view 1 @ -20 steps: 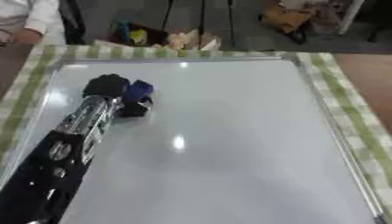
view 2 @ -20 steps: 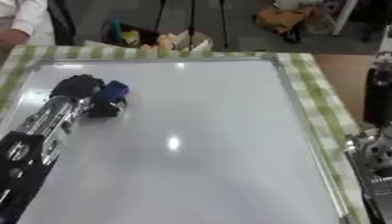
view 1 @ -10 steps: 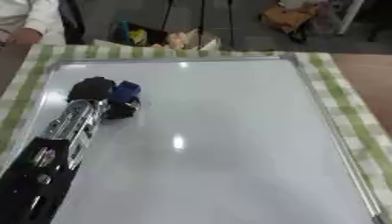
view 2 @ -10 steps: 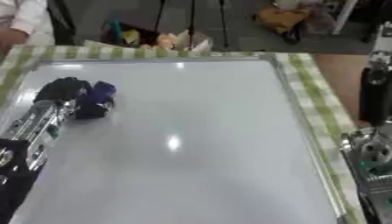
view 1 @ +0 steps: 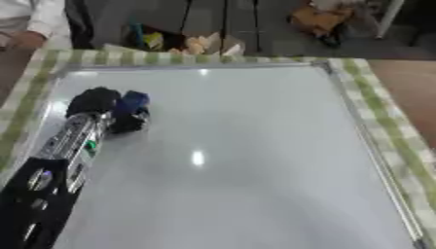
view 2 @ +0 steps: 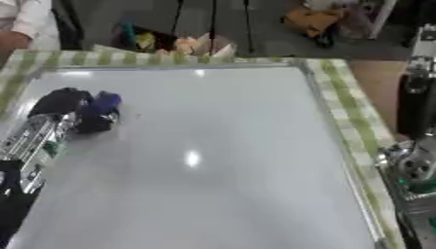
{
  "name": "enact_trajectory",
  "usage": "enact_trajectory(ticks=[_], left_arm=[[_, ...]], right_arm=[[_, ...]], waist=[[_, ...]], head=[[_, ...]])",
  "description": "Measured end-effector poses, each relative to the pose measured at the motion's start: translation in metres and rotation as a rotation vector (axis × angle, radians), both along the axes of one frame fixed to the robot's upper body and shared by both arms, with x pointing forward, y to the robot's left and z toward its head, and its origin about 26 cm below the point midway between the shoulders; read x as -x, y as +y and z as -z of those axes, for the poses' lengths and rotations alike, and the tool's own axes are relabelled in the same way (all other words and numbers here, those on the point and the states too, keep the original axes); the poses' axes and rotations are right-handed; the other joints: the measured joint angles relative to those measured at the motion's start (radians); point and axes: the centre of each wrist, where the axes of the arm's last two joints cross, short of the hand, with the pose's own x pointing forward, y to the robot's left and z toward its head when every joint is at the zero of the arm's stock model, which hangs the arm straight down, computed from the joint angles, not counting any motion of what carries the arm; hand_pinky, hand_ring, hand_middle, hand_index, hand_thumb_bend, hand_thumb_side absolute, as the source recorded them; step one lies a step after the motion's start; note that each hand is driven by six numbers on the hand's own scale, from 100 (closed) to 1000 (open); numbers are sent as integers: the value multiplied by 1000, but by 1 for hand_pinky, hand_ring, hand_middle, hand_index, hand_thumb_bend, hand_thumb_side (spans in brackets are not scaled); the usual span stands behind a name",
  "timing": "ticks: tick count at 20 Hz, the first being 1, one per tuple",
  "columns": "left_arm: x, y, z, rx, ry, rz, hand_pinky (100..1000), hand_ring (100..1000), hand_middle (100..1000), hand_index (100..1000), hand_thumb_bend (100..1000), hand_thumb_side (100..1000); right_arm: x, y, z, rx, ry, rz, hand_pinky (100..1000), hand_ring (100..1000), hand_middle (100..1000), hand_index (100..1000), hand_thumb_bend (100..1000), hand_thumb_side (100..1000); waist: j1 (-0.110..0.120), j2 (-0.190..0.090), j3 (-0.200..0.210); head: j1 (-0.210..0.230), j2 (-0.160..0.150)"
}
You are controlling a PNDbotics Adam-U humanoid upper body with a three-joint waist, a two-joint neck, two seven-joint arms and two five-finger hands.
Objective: Wipe the whiteboard clean with a brush.
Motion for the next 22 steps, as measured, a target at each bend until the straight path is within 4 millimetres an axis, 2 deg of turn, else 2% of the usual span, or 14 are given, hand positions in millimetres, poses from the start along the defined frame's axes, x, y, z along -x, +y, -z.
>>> enact_trajectory(ticks=[7, 22], left_arm=[[2, -6, -2, -13, 33, 84, 100, 313, 403, 718, 100, 806], [3, -29, 2, -244, 48, 209, 100, 339, 419, 716, 100, 789]], right_arm=[[0, 0, 0, 0, 0, 0, 817, 861, 726, 813, 100, 1000], [0, 0, 0, -2, -4, -1, 817, 860, 725, 812, 100, 1000]], waist=[[-1, -1, -1], [5, -6, -6]], head=[[0, 0], [5, 0]])
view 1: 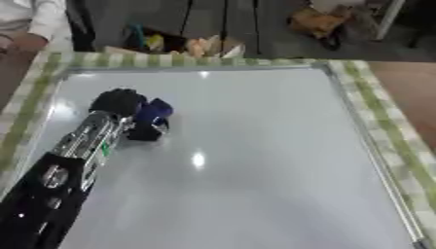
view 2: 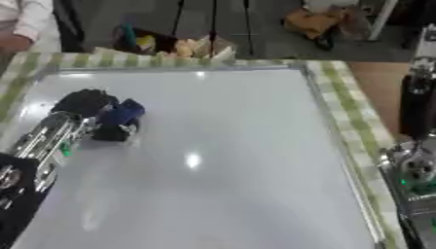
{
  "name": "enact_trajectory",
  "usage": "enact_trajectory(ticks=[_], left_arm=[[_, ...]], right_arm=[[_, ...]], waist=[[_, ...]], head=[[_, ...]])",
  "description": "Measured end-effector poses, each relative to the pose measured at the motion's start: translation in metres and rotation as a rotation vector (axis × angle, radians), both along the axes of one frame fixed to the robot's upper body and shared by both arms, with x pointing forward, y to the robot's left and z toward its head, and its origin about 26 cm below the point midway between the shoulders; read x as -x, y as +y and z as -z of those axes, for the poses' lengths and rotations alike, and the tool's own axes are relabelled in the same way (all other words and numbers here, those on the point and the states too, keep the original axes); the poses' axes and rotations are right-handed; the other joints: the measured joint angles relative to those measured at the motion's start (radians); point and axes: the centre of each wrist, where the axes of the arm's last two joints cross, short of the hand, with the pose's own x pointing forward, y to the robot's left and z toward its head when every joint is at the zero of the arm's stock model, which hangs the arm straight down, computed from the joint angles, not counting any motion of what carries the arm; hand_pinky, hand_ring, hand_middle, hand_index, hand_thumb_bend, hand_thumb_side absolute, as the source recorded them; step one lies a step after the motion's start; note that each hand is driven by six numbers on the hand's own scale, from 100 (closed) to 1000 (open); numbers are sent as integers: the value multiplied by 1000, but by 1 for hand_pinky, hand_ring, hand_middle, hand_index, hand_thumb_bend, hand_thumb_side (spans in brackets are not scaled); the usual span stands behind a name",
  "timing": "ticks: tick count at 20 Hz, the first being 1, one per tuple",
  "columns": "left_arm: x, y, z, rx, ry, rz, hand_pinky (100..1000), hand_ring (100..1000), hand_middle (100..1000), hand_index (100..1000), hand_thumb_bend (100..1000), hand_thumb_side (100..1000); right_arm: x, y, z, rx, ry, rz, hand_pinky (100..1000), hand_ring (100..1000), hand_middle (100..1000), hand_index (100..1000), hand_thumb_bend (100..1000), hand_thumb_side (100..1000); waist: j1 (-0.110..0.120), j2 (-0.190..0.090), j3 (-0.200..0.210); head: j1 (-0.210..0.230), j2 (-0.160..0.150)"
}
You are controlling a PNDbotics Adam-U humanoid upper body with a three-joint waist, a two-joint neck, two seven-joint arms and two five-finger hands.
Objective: Wipe the whiteboard clean with a brush.
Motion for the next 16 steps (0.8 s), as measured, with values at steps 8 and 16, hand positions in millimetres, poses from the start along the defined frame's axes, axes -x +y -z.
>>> enact_trajectory(ticks=[8, 16], left_arm=[[1, -7, 5, -69, 26, 72, 100, 340, 419, 716, 100, 802], [4, -13, 5, -29, 84, 139, 100, 330, 410, 715, 100, 823]], right_arm=[[0, 0, 0, -3, -3, 1, 816, 859, 724, 812, 100, 1000], [0, 0, 0, -7, -5, 2, 816, 859, 724, 812, 100, 1000]], waist=[[2, -8, 0], [0, -11, 2]], head=[[0, 0], [1, 0]])
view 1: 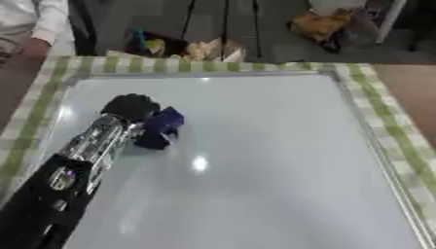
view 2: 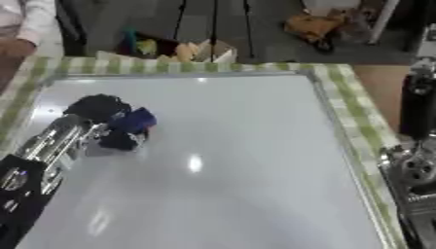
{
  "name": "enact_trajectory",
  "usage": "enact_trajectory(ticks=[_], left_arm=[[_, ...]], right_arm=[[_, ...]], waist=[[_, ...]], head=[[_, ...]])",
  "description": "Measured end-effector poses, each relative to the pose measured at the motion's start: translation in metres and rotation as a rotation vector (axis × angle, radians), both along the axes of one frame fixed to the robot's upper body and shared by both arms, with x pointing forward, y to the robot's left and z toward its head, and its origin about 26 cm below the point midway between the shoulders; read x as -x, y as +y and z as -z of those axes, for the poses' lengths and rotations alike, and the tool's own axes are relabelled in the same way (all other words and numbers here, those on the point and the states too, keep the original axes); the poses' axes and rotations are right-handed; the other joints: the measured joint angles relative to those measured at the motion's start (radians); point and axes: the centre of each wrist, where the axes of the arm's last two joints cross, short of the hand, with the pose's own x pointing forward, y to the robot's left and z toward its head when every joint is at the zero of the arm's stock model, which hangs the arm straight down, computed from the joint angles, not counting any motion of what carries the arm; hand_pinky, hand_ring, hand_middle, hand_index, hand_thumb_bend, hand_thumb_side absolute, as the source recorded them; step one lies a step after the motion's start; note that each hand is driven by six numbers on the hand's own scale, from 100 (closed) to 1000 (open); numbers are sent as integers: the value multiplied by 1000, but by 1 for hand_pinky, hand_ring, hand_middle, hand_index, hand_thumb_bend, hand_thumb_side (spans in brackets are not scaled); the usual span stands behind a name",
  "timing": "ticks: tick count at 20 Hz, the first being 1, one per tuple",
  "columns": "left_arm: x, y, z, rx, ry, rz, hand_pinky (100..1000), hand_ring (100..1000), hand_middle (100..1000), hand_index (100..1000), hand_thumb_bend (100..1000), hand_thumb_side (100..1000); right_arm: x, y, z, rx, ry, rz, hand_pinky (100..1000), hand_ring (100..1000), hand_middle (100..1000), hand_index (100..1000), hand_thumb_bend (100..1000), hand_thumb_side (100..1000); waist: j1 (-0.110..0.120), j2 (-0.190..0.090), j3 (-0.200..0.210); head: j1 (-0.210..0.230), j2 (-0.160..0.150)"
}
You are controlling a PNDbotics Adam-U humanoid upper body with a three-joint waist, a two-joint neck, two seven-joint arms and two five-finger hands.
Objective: Wipe the whiteboard clean with a brush.
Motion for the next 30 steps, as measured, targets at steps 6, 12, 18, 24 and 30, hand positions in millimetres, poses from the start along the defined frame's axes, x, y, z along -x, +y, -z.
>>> enact_trajectory(ticks=[6, 12, 18, 24, 30], left_arm=[[7, -10, -3, 23, 30, 58, 100, 324, 406, 715, 100, 828], [13, -16, -4, 32, 28, 87, 100, 318, 400, 712, 100, 827], [19, -23, -3, 35, 28, 134, 100, 319, 399, 711, 100, 829], [25, -30, -2, 14, 44, 183, 100, 322, 401, 710, 100, 831], [26, -31, -1, 3, 45, 189, 100, 321, 400, 710, 100, 831]], right_arm=[[0, 0, 0, 0, 0, 0, 816, 859, 723, 812, 100, 1000], [0, 0, 0, -1, 0, 1, 816, 859, 723, 812, 100, 1000], [0, 0, 0, -2, 0, 2, 815, 859, 723, 812, 100, 1000], [0, 0, 0, -2, 0, 1, 815, 858, 723, 812, 100, 1000], [0, 1, -2, -2, -5, 0, 815, 858, 723, 812, 100, 1000]], waist=[[-3, 1, 0], [-3, 5, 1], [-2, 6, 1], [-1, 6, 1], [-2, 5, 1]], head=[[3, 0], [5, 0], [7, 0], [7, 0], [7, 0]])
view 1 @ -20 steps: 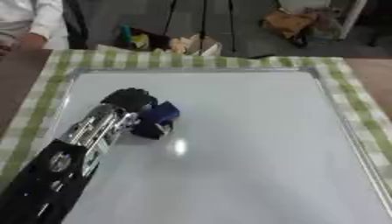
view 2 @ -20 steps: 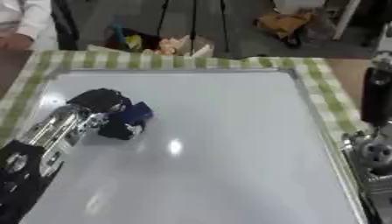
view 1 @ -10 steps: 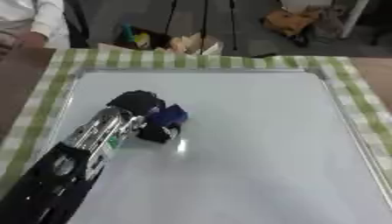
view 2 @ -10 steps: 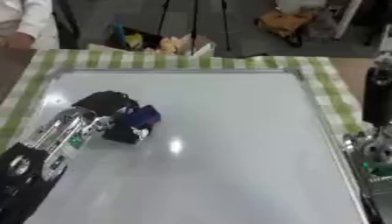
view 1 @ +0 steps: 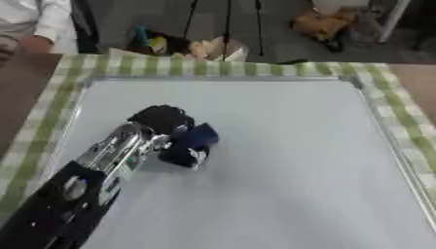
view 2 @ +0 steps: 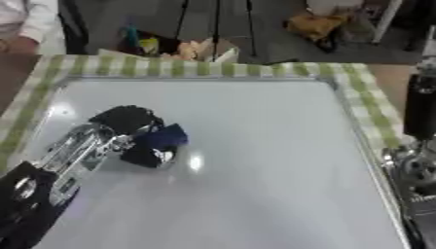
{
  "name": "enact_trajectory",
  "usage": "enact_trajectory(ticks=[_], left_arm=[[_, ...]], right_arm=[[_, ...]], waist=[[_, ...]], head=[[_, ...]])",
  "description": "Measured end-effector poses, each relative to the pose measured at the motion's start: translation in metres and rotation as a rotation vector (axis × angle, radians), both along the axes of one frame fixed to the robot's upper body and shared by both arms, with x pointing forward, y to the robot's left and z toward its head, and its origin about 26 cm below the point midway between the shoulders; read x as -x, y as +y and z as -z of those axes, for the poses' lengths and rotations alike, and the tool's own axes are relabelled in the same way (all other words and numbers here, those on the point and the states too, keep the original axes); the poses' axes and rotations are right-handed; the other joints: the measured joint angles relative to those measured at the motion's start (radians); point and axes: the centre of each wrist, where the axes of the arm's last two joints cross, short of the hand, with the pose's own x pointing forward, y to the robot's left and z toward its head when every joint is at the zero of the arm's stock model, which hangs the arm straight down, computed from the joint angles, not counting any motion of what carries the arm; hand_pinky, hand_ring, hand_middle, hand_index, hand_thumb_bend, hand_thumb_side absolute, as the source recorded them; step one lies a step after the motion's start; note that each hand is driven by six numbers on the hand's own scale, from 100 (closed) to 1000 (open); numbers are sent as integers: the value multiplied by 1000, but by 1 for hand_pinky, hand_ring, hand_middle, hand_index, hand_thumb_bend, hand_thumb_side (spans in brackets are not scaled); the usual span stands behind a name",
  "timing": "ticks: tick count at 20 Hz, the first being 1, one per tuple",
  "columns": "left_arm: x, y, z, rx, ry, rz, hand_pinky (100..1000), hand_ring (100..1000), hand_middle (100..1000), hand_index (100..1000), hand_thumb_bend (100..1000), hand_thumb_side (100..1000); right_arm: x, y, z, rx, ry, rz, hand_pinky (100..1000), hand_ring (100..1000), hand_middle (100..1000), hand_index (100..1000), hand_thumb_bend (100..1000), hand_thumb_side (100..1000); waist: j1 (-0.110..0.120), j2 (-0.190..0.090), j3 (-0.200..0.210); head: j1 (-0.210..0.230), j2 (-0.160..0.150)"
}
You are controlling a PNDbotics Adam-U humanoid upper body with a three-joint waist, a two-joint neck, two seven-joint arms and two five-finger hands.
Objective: Wipe the whiteboard clean with a brush.
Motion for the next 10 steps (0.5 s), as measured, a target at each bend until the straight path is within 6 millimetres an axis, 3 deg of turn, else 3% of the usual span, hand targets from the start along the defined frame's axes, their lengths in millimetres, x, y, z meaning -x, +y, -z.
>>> enact_trajectory(ticks=[10], left_arm=[[-9, 5, 8, 70, -49, -109, 100, 314, 393, 706, 100, 818]], right_arm=[[0, 0, 0, 0, 0, 0, 815, 858, 723, 812, 100, 1000]], waist=[[-2, -3, 0]], head=[[-2, 0]])
